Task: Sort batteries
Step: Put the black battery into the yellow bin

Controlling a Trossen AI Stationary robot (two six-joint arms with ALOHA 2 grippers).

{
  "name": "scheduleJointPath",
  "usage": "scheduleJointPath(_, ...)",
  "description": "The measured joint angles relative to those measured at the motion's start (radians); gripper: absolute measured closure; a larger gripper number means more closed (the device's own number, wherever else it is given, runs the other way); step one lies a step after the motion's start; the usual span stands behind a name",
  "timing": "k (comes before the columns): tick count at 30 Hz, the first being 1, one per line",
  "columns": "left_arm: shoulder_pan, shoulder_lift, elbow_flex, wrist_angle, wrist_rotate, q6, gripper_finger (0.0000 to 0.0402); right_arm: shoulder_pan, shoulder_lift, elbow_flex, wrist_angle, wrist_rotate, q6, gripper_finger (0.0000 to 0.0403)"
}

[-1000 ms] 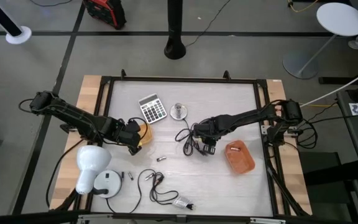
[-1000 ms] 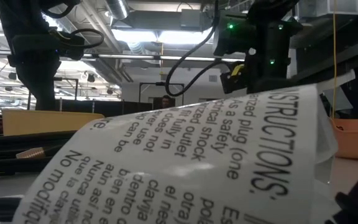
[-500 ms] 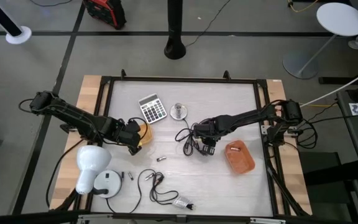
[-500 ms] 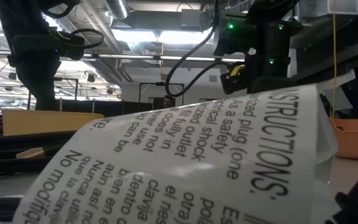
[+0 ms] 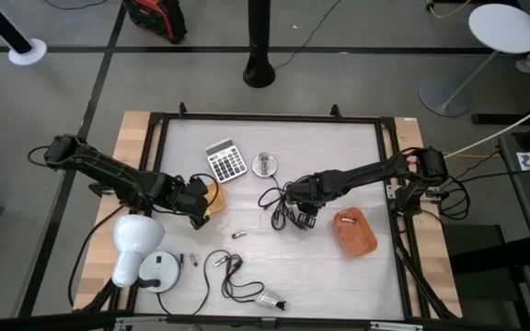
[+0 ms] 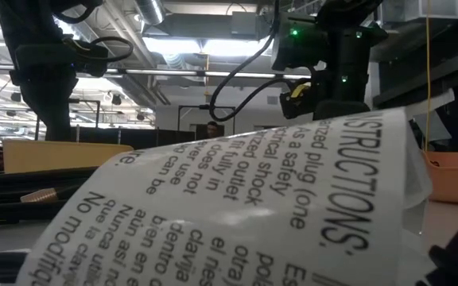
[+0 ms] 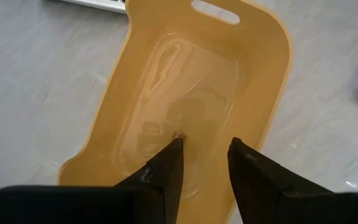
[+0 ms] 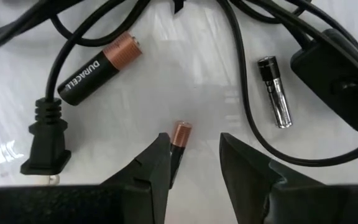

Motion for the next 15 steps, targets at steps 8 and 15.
scheduleJointPath(8,0.000,0.000,0.000,0.000,0.000,0.004,0.0286,0.000,0.000,-0.041,0.010,-0.010,0.039,0.0269)
scheduleJointPath(15,0.000,0.000,0.000,0.000,0.000,0.023,0.0286,0.000,-0.001,-0.091,0.062,0.000,0.041,0.0269)
